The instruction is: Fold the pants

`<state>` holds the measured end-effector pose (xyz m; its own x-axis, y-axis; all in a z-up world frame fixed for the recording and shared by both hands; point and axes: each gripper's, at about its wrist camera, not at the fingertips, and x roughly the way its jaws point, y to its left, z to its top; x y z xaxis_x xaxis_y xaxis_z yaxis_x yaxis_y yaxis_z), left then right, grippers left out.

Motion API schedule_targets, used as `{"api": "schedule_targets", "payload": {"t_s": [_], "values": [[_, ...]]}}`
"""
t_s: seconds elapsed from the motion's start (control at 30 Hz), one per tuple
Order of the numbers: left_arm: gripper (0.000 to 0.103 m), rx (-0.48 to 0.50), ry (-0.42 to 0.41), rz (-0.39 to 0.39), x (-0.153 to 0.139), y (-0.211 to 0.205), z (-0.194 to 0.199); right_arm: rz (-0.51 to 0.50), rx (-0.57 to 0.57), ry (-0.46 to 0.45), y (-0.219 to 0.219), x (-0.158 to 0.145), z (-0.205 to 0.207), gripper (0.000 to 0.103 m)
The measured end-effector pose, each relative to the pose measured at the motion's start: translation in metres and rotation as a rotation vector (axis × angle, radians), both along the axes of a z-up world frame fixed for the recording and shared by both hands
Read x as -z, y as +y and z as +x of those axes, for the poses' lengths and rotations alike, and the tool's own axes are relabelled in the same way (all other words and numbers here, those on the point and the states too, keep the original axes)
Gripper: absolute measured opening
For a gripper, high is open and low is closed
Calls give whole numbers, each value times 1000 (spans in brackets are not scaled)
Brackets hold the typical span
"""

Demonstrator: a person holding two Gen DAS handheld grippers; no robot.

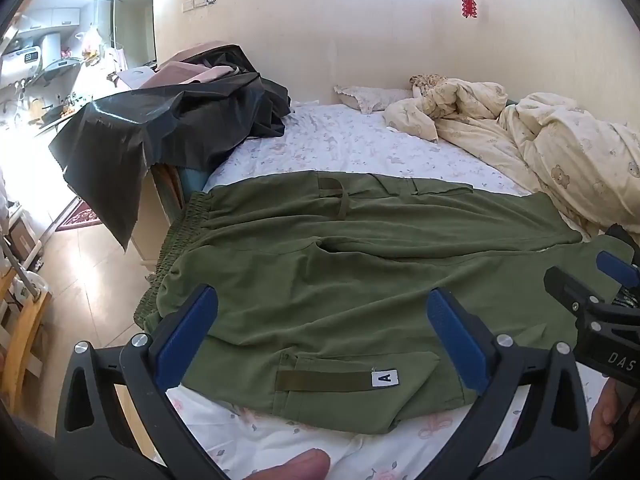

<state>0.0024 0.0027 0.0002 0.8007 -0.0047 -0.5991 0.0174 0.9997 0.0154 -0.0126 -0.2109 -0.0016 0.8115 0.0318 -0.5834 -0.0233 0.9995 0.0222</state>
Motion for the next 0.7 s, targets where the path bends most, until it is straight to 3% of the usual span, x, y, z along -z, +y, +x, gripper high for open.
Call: {"api": "schedule_targets", "payload": {"t_s": [0.7], "values": [[103,-1,1,0,0,-1,0,9,3,10,1,1,0,103]]}}
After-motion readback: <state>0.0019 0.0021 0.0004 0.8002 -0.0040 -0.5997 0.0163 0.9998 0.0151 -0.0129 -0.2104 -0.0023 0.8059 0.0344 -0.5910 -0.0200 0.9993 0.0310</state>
